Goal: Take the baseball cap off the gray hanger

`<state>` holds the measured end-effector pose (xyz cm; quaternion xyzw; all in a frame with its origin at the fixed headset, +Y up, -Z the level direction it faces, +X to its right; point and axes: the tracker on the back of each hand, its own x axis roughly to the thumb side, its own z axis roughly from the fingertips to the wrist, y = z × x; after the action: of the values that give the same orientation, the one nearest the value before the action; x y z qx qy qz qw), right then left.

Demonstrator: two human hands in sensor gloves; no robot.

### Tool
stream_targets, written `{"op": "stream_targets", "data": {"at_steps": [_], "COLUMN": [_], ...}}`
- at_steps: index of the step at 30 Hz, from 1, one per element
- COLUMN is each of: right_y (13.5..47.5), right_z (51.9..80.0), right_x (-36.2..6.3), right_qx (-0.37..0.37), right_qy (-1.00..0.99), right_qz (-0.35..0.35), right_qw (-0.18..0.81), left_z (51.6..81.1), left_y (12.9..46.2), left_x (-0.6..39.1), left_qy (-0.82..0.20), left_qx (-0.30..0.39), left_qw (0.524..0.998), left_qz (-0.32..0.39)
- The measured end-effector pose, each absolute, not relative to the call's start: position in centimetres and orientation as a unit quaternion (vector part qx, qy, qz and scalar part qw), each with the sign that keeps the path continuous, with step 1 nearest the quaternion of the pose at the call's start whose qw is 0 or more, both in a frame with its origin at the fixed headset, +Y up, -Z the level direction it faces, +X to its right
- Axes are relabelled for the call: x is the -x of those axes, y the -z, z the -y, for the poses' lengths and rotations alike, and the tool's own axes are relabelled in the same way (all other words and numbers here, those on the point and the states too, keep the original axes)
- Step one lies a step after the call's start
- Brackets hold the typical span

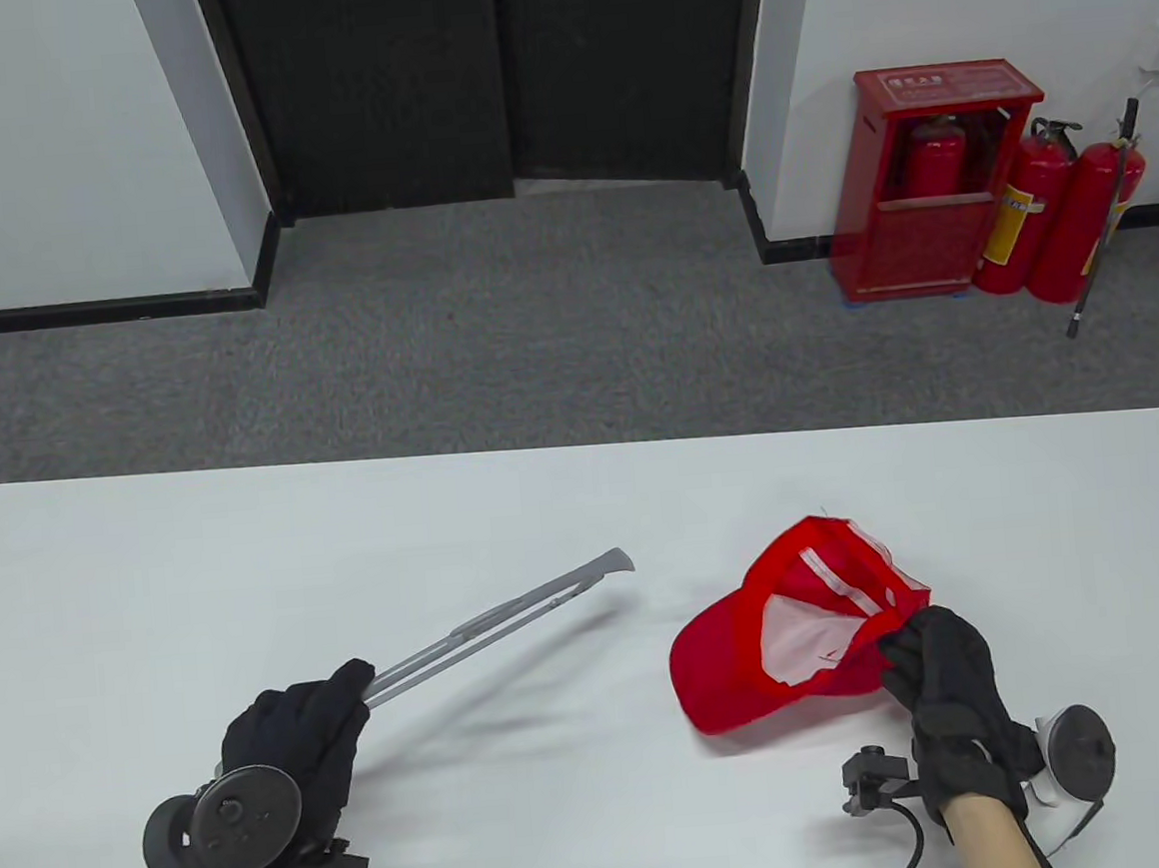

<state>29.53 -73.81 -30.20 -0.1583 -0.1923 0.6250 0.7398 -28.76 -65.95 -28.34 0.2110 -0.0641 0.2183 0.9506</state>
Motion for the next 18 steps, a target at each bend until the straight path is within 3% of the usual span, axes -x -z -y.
{"op": "stream_targets", "data": {"at_steps": [6,14,18], "right_y": [29.3,29.1,28.9], "right_z": [72.3,71.3,70.8], "right_x": [-30.2,-29.5,-29.0], "right_qx": [0.144,0.101,0.085], "right_qy": [-0.611,-0.631,-0.648], "right_qz": [0.252,0.268,0.273], "right_qw": [0.736,0.721,0.706], "left_z": [66.3,67.6,68.6], "left_y": [28.7,29.2,29.5], "left_x": [29.7,30.3,29.9], "left_qy": [-0.226,-0.222,-0.169], "left_qx": [-0.221,-0.226,-0.23], "left_qw": [0.949,0.948,0.958], "left_qz": [0.022,-0.012,0.001]}}
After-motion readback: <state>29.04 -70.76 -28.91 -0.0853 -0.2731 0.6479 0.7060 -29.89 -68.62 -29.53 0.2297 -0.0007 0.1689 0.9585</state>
